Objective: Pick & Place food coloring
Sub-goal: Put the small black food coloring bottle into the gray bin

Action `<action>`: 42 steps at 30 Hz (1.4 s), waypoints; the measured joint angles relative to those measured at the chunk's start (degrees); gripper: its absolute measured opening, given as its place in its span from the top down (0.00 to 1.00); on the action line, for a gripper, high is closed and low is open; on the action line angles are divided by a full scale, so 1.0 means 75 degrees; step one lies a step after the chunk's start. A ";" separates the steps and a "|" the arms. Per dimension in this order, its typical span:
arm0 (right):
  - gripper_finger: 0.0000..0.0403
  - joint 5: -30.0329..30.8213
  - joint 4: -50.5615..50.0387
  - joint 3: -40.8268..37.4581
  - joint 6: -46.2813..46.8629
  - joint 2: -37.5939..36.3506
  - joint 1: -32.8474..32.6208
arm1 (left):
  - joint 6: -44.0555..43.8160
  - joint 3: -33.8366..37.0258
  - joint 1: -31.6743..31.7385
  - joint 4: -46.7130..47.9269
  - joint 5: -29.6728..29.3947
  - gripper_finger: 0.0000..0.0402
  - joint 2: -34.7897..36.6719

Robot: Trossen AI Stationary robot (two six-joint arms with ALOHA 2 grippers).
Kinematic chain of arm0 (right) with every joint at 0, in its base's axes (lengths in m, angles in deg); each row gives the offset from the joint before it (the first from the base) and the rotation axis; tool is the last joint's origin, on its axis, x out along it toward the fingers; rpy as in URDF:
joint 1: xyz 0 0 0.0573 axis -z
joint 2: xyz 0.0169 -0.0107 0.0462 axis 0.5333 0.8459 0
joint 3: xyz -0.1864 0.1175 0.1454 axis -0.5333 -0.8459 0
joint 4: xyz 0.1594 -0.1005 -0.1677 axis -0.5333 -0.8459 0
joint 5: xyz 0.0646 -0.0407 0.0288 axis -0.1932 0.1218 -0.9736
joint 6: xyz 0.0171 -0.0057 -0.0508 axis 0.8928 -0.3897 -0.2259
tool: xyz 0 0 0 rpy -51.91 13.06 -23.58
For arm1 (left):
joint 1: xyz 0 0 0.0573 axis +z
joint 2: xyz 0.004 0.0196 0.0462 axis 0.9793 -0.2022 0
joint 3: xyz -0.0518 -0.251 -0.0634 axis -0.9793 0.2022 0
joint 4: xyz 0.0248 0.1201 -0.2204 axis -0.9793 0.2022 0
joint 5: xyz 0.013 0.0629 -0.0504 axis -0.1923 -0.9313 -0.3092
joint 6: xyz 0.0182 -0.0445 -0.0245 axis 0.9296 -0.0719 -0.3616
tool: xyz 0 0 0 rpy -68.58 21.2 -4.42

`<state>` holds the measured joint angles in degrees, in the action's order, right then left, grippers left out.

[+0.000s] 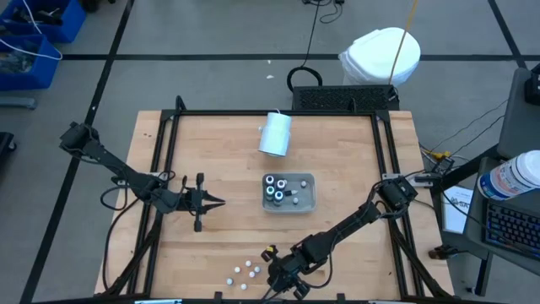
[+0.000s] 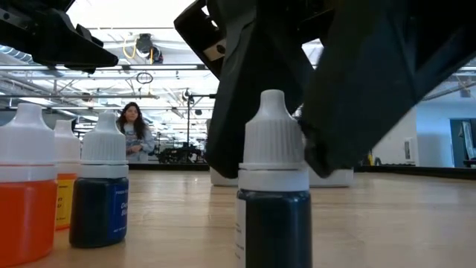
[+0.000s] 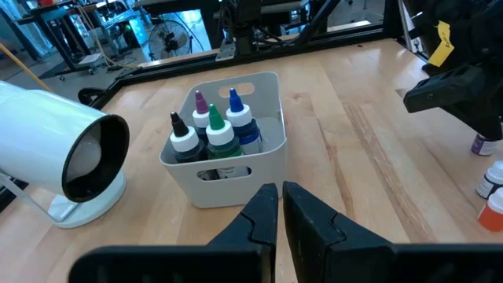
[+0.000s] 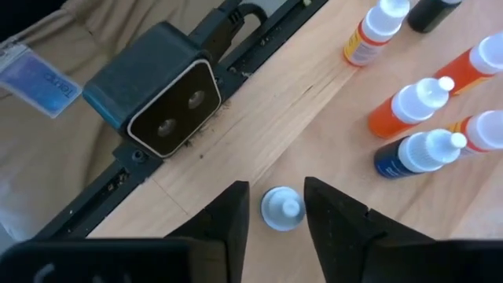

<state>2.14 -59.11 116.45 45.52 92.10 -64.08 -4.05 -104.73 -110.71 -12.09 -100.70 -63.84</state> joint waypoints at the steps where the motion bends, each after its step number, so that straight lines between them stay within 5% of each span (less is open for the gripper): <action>1: 0.73 0.0000 0.0033 -0.0001 -0.0001 0.0000 0.0001 | 0.0000 0.0000 0.0000 0.0001 0.0001 0.92 0.0000; 10: 0.90 -0.0003 0.0073 0.0002 0.0202 -0.0003 0.0004 | 0.0000 0.0000 0.0000 0.0006 0.0001 0.92 0.0000; 18: 0.90 0.0164 -0.0580 -0.0001 0.0219 -0.0350 -0.0001 | 0.0000 0.0000 -0.0002 0.0012 0.0002 0.92 0.0000; 29: 0.90 0.3427 -0.3414 -0.0030 0.0236 -0.3102 0.0518 | -0.0005 0.0000 -0.0003 0.0070 0.0002 0.92 -0.0001; 35: 0.90 0.3385 -0.3131 -0.1425 0.0392 -0.4459 0.1833 | -0.0037 0.0000 -0.0002 0.0075 0.0002 0.92 -0.0001; 42: 0.90 0.2151 -0.1481 -0.3918 0.0423 -0.4969 0.3494 | -0.0041 0.0000 -0.0003 0.0234 0.0002 0.92 0.0000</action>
<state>18.28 -70.22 87.06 48.69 54.83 -37.88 -4.36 -104.73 -110.74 -10.34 -100.69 -63.84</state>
